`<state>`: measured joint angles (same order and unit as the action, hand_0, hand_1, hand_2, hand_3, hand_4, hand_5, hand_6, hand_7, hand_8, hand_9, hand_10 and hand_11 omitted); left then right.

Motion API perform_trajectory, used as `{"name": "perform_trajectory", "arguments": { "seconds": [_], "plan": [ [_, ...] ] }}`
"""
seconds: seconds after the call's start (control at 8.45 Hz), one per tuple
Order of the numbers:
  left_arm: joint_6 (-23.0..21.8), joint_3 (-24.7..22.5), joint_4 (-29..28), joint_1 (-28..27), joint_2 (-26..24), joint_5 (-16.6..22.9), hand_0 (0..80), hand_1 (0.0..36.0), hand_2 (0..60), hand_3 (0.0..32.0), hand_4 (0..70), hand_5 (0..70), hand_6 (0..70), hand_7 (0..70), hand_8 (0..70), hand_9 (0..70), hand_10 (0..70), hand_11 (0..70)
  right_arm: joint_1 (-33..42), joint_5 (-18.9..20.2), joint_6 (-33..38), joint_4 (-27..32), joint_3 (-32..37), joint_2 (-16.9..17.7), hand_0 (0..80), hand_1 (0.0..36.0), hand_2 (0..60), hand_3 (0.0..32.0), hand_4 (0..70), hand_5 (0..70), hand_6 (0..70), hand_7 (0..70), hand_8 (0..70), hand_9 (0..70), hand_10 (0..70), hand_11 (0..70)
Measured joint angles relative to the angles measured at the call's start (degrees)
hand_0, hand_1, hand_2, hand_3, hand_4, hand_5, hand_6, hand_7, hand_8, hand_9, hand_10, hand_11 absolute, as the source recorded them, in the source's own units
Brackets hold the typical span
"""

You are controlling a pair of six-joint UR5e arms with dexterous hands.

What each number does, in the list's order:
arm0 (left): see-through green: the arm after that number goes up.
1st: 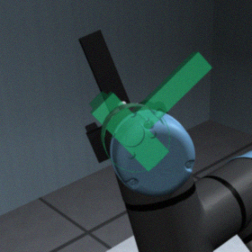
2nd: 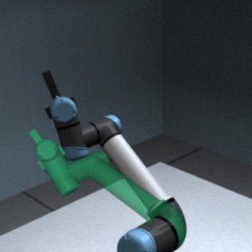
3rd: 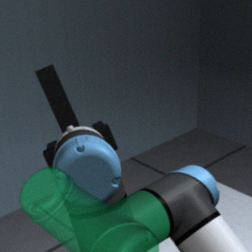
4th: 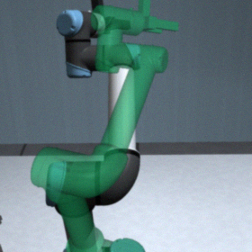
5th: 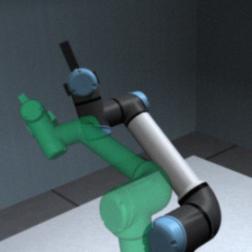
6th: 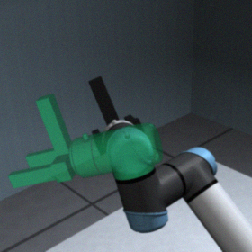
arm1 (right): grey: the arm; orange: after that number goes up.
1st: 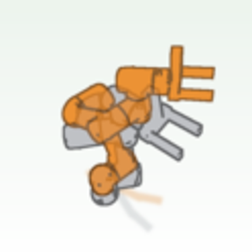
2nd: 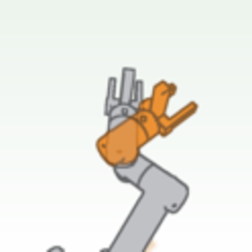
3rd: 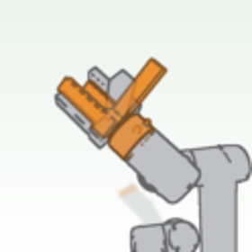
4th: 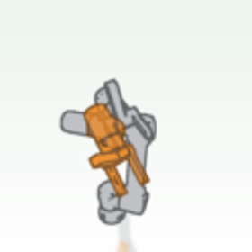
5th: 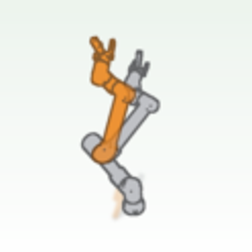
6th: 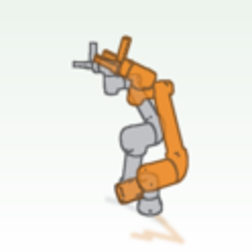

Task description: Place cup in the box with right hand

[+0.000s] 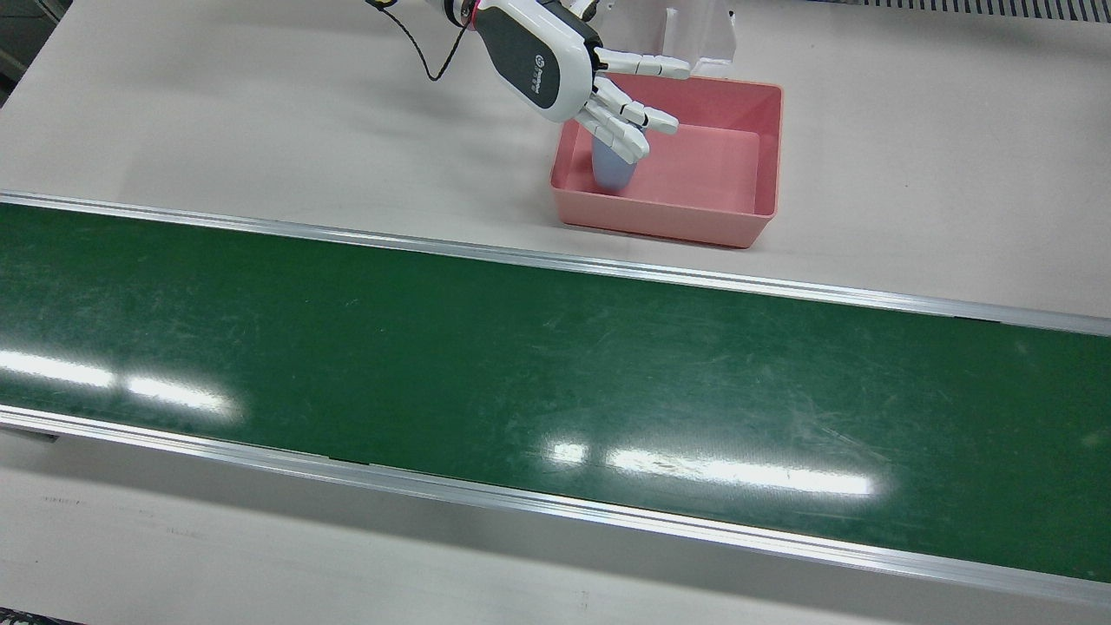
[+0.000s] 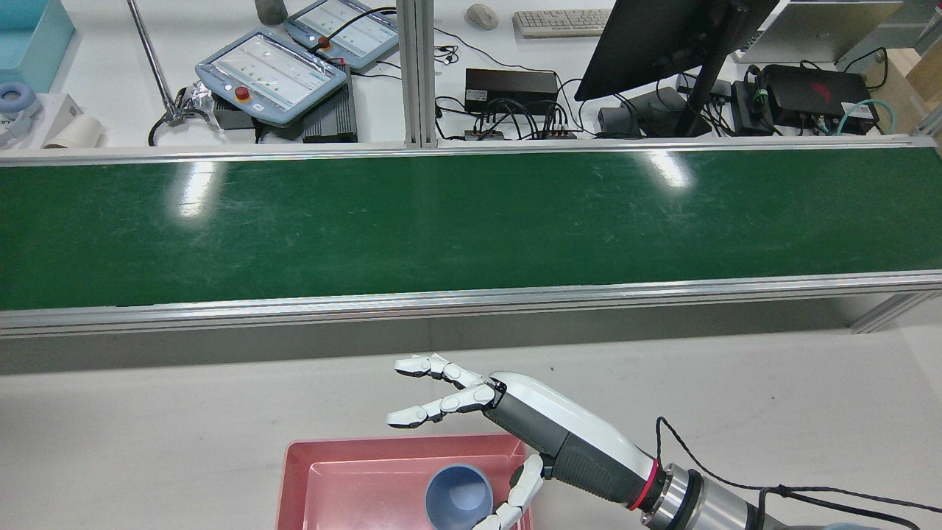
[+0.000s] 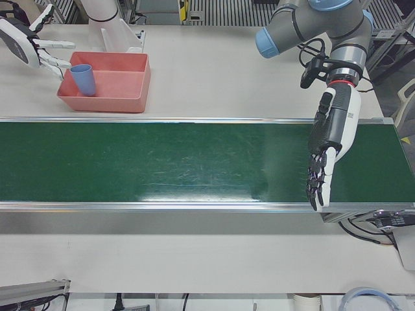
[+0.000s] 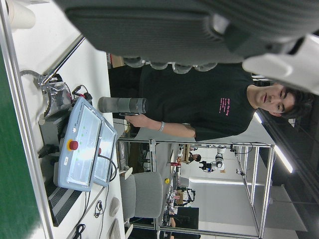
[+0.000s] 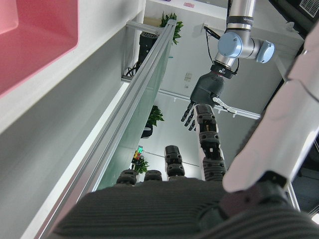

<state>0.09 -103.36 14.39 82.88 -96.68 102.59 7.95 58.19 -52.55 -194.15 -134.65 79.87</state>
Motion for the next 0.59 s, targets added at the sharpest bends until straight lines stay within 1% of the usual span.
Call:
{"name": "perform_trajectory", "arguments": {
  "seconds": [0.12, 0.24, 0.35, 0.47, 0.59],
  "plan": [
    [0.00, 0.00, 0.01, 0.00, 0.00, 0.01, 0.0, 0.0, 0.0, 0.0, 0.0, 0.0, 0.0, 0.0, 0.0, 0.0, 0.0, 0.0, 0.07, 0.00, 0.23, -0.03, -0.05, 0.05, 46.7, 6.0, 0.0, 0.0, 19.2, 4.6, 16.4, 70.0, 12.5, 30.1, 9.5, 14.9],
    [0.00, 0.00, 0.02, 0.00, 0.00, 0.02, 0.0, 0.0, 0.0, 0.0, 0.0, 0.0, 0.0, 0.0, 0.0, 0.0, 0.0, 0.0, 1.51, 0.11, 0.49, -0.06, -0.45, 0.20, 43.8, 4.9, 6.5, 0.0, 19.5, 4.8, 22.2, 70.0, 20.5, 44.0, 13.5, 20.3],
    [0.00, 0.00, 0.03, 0.00, 0.00, 0.00, 0.0, 0.0, 0.0, 0.0, 0.0, 0.0, 0.0, 0.0, 0.0, 0.0, 0.0, 0.0, 5.46, 0.40, 1.35, -0.27, -1.40, 0.93, 42.9, 3.1, 4.3, 0.0, 24.1, 5.1, 26.2, 70.0, 25.9, 49.8, 16.4, 24.3],
    [0.00, 0.01, 0.03, 0.00, 0.00, -0.01, 0.0, 0.0, 0.0, 0.0, 0.0, 0.0, 0.0, 0.0, 0.0, 0.0, 0.0, 0.0, 10.85, 0.77, 3.32, -0.55, -2.05, 2.25, 41.1, 3.1, 7.8, 0.0, 25.4, 5.3, 27.3, 70.0, 28.5, 52.5, 18.1, 26.6],
    [0.00, 0.00, 0.03, 0.00, 0.00, 0.01, 0.0, 0.0, 0.0, 0.0, 0.0, 0.0, 0.0, 0.0, 0.0, 0.0, 0.0, 0.0, 16.99, 1.71, 5.85, -0.86, -1.95, 3.59, 38.8, 4.6, 13.1, 0.0, 22.1, 5.4, 26.4, 70.0, 28.4, 52.7, 18.5, 27.3]
  ]
}}
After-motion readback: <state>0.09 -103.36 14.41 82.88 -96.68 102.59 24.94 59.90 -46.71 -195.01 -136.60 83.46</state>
